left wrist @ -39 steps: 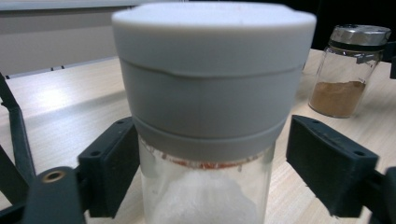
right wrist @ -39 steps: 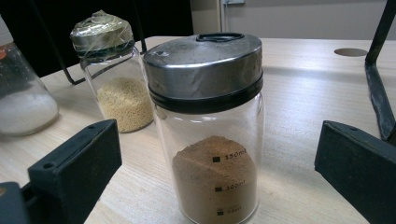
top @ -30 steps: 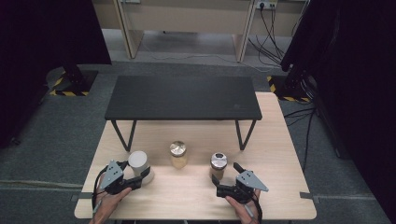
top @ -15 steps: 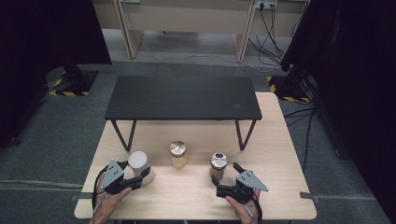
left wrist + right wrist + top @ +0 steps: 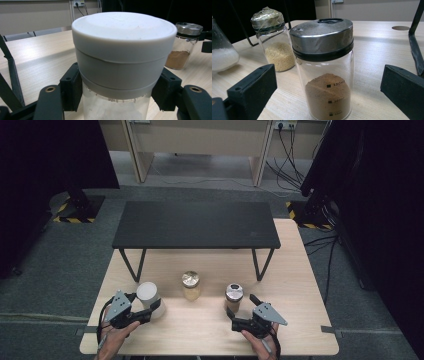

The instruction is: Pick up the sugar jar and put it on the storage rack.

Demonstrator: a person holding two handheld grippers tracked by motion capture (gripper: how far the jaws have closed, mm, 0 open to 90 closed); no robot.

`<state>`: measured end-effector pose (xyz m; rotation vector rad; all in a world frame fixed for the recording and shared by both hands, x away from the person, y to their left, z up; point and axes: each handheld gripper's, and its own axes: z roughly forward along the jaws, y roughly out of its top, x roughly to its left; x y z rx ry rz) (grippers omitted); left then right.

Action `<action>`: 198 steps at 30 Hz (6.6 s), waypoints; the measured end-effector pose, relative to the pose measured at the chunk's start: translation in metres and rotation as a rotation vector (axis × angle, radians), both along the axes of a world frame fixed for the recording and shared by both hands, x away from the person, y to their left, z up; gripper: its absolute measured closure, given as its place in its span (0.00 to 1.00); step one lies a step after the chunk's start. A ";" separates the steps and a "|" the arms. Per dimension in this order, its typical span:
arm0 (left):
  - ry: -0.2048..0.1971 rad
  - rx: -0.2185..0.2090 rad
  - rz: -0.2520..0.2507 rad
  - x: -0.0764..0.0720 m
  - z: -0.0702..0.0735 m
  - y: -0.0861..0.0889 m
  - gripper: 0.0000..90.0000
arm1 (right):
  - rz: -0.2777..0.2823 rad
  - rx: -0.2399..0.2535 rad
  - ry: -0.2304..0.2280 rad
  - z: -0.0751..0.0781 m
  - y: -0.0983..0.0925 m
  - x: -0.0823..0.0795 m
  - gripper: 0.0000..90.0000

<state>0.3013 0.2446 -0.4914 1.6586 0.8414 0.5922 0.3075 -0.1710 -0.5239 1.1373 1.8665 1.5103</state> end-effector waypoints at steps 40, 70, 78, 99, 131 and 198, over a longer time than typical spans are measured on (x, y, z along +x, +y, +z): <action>0.026 -0.022 -0.017 0.013 0.070 0.007 0.39 | -0.004 0.025 0.002 0.000 -0.001 0.001 0.01; 0.063 -0.001 -0.074 0.037 0.137 0.000 0.39 | -0.003 0.022 -0.002 0.000 -0.001 0.001 0.01; 0.062 -0.007 -0.071 0.044 0.159 -0.001 0.39 | -0.001 0.022 -0.002 0.000 -0.001 0.001 0.01; 0.068 0.015 -0.033 0.068 0.211 -0.005 0.39 | 0.003 0.023 -0.001 0.000 0.000 0.001 0.01; 0.042 0.064 0.153 0.126 0.229 -0.004 0.39 | 0.008 0.023 -0.001 0.000 0.000 0.001 0.01; 0.015 0.011 0.251 0.155 0.207 -0.011 0.10 | 0.013 0.027 -0.001 0.000 0.000 0.001 0.01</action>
